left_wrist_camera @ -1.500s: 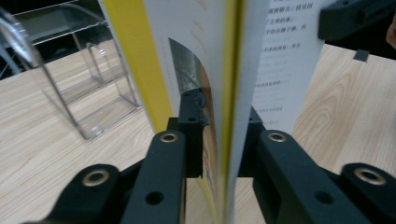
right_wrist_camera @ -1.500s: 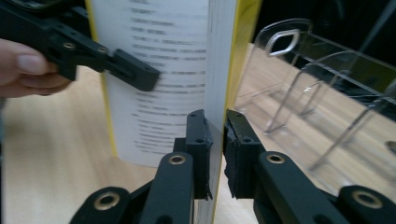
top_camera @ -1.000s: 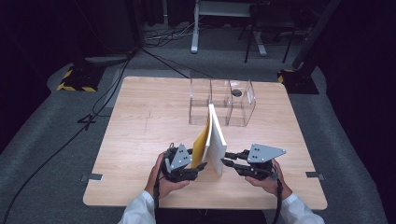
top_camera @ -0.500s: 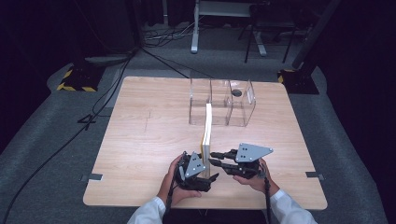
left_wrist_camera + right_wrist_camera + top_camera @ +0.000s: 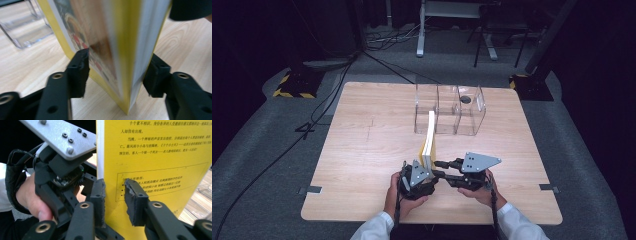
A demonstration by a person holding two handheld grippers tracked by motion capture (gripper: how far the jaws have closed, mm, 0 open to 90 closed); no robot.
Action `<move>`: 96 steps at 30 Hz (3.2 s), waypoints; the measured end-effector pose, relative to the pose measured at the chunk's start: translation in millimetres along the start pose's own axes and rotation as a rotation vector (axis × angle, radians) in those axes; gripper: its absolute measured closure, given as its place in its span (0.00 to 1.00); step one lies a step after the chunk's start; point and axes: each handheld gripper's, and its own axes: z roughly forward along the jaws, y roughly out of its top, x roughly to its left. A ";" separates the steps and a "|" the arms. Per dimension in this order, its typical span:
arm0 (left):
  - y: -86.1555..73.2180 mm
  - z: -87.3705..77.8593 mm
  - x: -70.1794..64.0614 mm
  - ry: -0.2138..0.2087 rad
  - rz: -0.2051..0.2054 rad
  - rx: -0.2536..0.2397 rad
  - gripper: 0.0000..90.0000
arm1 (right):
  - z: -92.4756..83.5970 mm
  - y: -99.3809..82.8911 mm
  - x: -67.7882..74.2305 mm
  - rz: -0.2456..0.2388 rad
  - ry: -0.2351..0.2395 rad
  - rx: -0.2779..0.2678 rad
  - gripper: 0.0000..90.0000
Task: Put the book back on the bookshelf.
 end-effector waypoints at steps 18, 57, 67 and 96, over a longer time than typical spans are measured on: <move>-8.9 -27.4 31.0 -0.103 0.006 0.034 0.83 | -51.6 -14.9 -47.1 0.076 -0.220 0.012 0.54; -31.4 -76.8 64.1 -0.227 0.120 0.102 0.77 | 16.0 -19.9 -57.1 -0.030 0.245 0.118 0.66; -24.1 -68.1 60.7 -0.257 0.179 0.100 0.70 | -7.7 -29.5 -33.9 -0.118 0.382 0.109 0.65; 6.4 -5.1 46.2 -0.247 0.198 0.057 0.60 | -35.2 -41.3 -32.3 -0.083 0.098 0.055 0.83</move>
